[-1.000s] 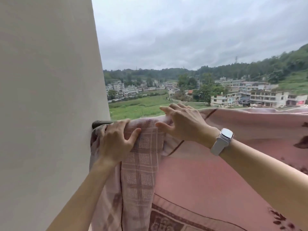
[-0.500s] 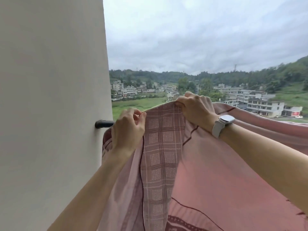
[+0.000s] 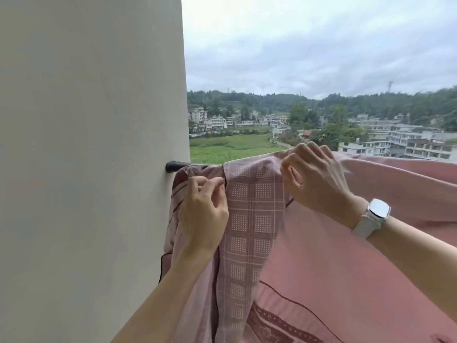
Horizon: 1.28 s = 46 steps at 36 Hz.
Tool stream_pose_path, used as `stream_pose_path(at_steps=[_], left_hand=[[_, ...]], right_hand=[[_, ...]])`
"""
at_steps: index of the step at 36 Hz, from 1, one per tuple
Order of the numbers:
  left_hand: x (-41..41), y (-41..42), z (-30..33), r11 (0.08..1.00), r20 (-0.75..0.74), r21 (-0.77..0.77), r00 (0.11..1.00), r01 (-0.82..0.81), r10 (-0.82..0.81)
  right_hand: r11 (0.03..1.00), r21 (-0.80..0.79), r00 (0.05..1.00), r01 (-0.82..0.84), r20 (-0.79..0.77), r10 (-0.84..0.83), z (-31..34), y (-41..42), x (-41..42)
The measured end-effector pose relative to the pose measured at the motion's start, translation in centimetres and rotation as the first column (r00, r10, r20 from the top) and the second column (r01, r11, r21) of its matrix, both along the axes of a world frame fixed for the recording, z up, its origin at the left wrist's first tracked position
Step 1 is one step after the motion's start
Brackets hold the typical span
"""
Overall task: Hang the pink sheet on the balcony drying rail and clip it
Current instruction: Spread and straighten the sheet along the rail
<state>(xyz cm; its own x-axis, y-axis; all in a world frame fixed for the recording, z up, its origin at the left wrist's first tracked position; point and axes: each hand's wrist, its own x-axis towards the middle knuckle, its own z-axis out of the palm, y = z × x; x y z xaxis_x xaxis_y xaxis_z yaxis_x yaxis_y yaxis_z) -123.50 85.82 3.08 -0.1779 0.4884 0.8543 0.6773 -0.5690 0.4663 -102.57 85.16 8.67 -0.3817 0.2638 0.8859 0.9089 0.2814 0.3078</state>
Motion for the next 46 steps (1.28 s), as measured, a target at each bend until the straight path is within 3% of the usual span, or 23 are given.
stream_pose_path(at_steps=[3,7,12,21,25,28,34,38,41,44,46], left_hand=[[0.6,-1.0,-0.4,1.0,-0.006,0.02,1.0,0.013,-0.013],[1.4,-0.6,-2.0,0.972,-0.007,-0.225,0.997,0.071,-0.074],[1.8,0.0,-3.2,0.918,0.19,-0.34,0.971,0.204,-0.146],[1.8,-1.1,-2.2,0.893,0.257,-0.196,0.9,0.405,-0.352],[-0.3,0.4,1.5,0.963,0.296,-0.047,0.924,0.266,-0.241],[-1.5,2.1,5.1,0.992,0.242,-0.018,0.963,0.125,-0.117],[-2.0,6.0,9.8,0.993,0.066,-0.024,0.991,-0.119,0.12],[-1.6,9.0,11.2,0.973,-0.099,-0.048,0.971,-0.224,0.219],[-0.8,10.3,12.1,0.961,-0.191,-0.152,0.961,-0.23,0.2],[0.3,10.3,12.5,0.954,-0.253,-0.273,0.966,-0.121,0.05],[1.2,9.3,11.9,0.961,-0.272,-0.276,0.959,0.006,-0.084]], right_hand=[[0.998,0.009,0.992,0.062,0.108,-0.063,-2.3,-0.5,0.3],[0.992,0.094,0.991,0.079,0.104,-0.089,-3.9,-0.7,0.3],[0.99,0.125,0.995,0.069,0.059,-0.077,-4.4,-1.1,0.3],[0.999,-0.003,0.999,0.04,0.015,-0.04,-4.9,-1.6,1.0],[0.989,0.0,0.987,0.146,0.07,-0.146,-4.5,-1.4,1.6],[0.982,0.023,0.977,0.186,0.102,-0.187,-3.6,-0.6,1.8],[0.992,-0.074,0.995,0.101,0.029,-0.099,-0.4,-0.3,2.5],[0.979,-0.055,0.98,0.196,0.051,-0.193,2.7,-0.1,4.3],[0.95,-0.119,0.952,0.289,-0.071,-0.298,5.3,0.5,5.9],[0.891,-0.203,0.875,0.406,-0.194,-0.443,7.3,1.7,7.7],[0.815,-0.279,0.799,0.507,-0.201,-0.566,7.8,2.5,8.4]])
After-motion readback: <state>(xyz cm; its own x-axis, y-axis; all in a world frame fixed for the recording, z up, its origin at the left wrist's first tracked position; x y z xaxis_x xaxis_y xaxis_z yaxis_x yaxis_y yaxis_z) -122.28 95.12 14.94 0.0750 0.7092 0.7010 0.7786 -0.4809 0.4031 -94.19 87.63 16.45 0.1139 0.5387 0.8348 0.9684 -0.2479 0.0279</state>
